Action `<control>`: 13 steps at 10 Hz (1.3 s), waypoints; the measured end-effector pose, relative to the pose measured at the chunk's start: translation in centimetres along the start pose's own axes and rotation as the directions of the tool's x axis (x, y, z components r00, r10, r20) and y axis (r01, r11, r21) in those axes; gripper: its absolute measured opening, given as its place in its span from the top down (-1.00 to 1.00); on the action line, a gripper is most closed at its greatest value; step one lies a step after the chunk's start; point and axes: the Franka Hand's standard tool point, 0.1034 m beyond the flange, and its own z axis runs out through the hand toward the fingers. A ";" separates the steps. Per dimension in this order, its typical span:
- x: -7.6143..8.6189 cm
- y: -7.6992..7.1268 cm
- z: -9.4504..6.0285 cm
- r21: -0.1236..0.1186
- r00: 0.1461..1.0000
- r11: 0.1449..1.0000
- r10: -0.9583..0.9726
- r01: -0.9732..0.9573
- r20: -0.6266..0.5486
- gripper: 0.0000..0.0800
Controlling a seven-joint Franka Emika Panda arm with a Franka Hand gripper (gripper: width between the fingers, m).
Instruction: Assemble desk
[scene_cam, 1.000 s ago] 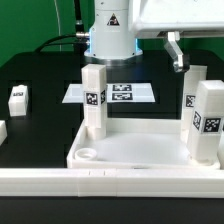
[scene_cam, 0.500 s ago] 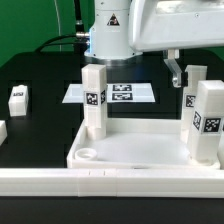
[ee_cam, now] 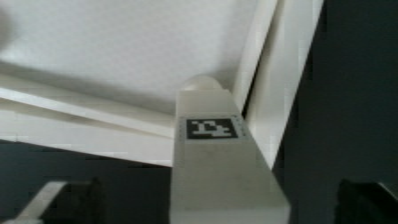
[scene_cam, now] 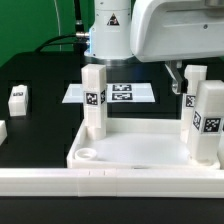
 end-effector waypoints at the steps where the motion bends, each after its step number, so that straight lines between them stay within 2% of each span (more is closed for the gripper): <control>1: 0.5 0.2 -0.4 0.001 1.000 1.000 0.003 -0.003 -0.004 -0.62; 3: 1.2 0.6 -0.6 -0.002 1.000 1.000 0.006 -0.006 -0.016 -0.62; 6: 0.7 0.8 0.2 -0.005 1.000 1.000 0.009 -0.009 -0.012 -0.62; 8: 0.6 0.7 0.4 -0.005 1.000 1.000 0.009 -0.009 -0.012 0.04; 9: 0.6 0.7 0.4 -0.005 1.000 1.000 0.008 -0.008 -0.012 0.28; 13: 1.0 0.5 0.4 -0.007 0.999 1.000 0.008 -0.008 -0.040 0.27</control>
Offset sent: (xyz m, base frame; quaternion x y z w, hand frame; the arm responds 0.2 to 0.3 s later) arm 0.0021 0.0028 -0.0056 0.0163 0.0010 0.0000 0.9999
